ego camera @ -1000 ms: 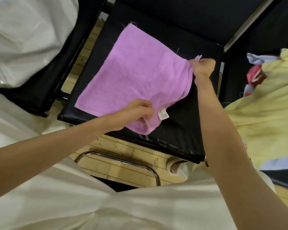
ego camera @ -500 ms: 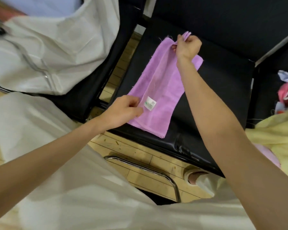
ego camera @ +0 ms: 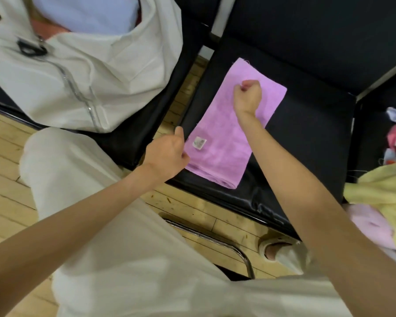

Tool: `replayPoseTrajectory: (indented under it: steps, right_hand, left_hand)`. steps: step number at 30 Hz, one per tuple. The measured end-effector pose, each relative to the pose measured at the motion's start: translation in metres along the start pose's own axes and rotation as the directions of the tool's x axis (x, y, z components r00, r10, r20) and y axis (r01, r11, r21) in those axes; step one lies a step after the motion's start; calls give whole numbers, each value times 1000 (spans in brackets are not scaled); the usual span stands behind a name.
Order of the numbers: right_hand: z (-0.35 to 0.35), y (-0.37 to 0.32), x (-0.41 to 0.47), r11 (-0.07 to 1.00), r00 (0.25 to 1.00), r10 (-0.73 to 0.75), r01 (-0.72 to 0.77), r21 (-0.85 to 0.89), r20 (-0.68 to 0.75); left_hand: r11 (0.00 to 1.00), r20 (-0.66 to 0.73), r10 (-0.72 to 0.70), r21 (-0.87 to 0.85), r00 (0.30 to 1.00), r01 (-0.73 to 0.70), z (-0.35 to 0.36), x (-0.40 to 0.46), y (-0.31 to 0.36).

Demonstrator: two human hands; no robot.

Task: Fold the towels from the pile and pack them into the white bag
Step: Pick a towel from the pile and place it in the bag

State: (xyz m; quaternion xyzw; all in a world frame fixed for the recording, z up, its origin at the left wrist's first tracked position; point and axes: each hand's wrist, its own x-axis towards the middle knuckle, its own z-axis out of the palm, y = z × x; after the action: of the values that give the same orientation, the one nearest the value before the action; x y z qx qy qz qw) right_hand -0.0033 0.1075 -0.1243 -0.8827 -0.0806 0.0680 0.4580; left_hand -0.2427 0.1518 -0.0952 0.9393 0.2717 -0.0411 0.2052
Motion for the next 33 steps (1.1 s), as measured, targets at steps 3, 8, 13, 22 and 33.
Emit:
replayPoseTrajectory:
  steps: [3,8,13,22,33]
  right_hand:
    - [-29,24,-43,993,976,-112,115,-10,187]
    - [-95,58,-116,923,812,-210,349,-164,544]
    - [-129,75,-160,699,592,-275,664,-266,757]
    - [-118,91,-168,553,635,-363,736,-391,682]
    - [-166,101,-158,867,815,-185,398,-299,549]
  left_hand:
    - [974,-75,194,136,978,-182,6,2,-8]
    - [815,64,565,113,823,-568,3,-1,-1]
    - [859,206,483,80,851,-506,4,-8,-2]
    - [875,223,416,166,882,-455,10,-17,15]
    - [894,224,423,57,878,-445,17,-14,41]
